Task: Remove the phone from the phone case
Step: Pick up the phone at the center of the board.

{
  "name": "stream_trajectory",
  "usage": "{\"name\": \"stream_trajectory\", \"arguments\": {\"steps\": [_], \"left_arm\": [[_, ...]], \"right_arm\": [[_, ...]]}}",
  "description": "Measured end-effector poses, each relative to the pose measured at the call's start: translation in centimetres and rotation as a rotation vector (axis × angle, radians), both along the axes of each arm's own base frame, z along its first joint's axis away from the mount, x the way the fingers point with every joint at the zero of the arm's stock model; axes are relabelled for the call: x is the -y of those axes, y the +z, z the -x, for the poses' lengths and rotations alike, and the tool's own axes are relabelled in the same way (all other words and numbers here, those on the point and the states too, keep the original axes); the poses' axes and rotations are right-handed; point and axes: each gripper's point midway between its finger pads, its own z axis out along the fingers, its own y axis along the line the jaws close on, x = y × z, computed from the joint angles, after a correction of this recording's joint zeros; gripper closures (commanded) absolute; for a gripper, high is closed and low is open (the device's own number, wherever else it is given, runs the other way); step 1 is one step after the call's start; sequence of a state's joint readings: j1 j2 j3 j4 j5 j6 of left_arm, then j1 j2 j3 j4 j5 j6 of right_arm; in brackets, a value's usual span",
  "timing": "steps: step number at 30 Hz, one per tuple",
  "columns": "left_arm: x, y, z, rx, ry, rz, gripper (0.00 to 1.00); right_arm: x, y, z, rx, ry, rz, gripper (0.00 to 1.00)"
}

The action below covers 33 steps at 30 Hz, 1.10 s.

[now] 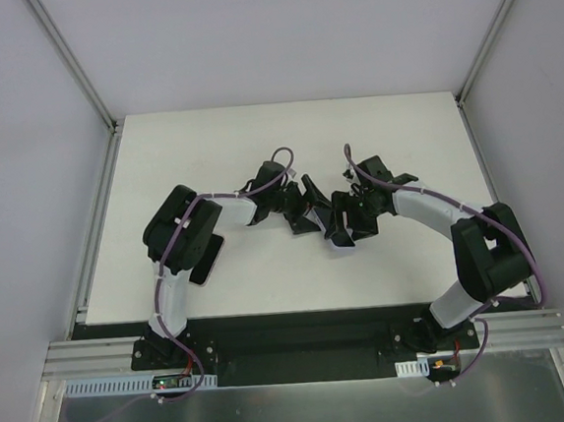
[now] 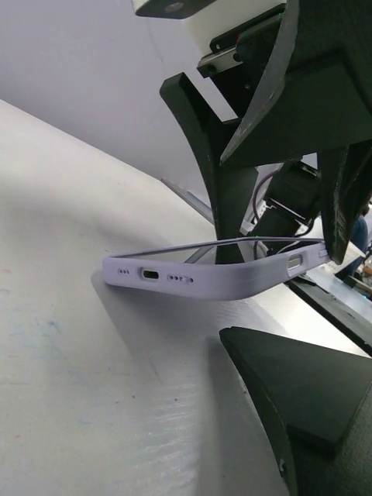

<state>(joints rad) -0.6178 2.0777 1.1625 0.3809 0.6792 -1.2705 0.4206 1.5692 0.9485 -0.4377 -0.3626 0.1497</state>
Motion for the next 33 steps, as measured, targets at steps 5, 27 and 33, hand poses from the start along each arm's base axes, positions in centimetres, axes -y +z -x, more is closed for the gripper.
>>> {"name": "stream_trajectory", "arguments": {"steps": [5,27,33], "left_arm": [[0.4,-0.2,-0.1,-0.019,0.013,0.013,0.56],[-1.7,2.0,-0.4,0.050,-0.053,0.084,1.00],[-5.3,10.1,-1.0,0.256,-0.060,0.136,1.00]], "right_arm": [[-0.1,0.3,0.0,0.006,0.001,-0.006,0.72],[2.3,13.4,-1.8,0.299,-0.039,-0.183,0.04],[3.1,19.1,0.1,0.484,-0.015,-0.232,0.01]]}}
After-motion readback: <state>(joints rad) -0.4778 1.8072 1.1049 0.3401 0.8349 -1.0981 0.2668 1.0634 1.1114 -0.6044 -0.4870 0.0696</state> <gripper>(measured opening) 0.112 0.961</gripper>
